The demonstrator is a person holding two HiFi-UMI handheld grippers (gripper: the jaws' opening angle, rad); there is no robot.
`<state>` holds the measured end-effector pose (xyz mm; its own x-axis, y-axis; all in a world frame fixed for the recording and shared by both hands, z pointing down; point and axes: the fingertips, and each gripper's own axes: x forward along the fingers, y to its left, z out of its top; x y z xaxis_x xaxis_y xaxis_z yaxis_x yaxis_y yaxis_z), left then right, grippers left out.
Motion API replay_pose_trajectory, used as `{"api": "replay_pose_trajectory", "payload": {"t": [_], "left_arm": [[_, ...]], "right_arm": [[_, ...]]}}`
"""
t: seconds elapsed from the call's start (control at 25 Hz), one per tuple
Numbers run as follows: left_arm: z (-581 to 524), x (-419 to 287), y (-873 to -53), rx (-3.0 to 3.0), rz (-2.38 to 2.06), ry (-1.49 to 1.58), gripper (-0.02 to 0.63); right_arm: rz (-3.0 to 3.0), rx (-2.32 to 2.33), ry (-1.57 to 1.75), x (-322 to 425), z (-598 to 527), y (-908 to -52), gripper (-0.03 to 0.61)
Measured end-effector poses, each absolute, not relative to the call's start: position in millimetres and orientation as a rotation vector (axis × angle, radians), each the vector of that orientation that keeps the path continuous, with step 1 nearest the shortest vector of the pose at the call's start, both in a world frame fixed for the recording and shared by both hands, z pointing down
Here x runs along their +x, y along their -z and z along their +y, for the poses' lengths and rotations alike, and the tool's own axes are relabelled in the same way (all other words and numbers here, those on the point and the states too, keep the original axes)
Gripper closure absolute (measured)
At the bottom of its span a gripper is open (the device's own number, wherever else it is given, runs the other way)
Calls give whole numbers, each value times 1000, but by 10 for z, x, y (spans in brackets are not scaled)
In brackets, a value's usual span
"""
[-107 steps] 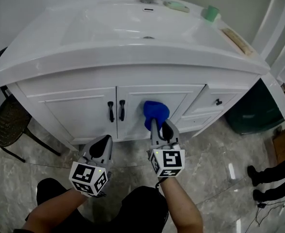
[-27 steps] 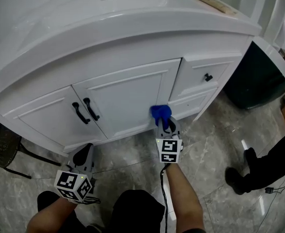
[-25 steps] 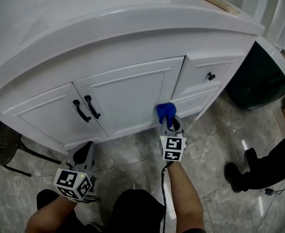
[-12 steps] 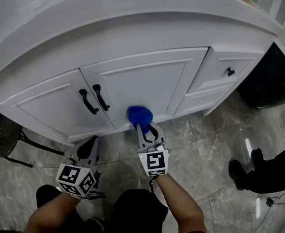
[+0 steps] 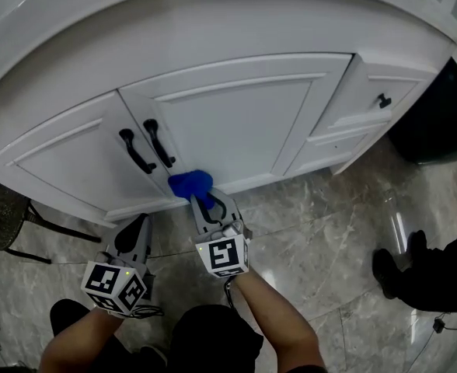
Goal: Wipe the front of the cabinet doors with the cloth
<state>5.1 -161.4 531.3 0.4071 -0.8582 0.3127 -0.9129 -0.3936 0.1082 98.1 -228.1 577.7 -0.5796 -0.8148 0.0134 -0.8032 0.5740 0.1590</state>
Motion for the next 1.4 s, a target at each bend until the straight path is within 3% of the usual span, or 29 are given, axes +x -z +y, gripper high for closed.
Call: {"api": "replay_pose_trajectory", "payload": {"t": [0.44, 0.8, 0.96, 1.4], "left_arm": [[-1573, 180, -5436, 2381, -1516, -281, 612], [-1570, 169, -5404, 2369, -1529, -270, 614], [-1574, 171, -5421, 2366, -1537, -263, 612], [-1544, 138, -5480, 2333, -1560, -232, 614]], "right_arm": [[-2378, 1806, 53, 2726, -2739, -6084, 529], [-2224, 2043, -45, 3592, -2768, -6088, 529], [-2319, 1995, -11, 3285, -2639, -5973, 529], [-2777, 1447, -125, 1094, -2085, -6240, 529]]}}
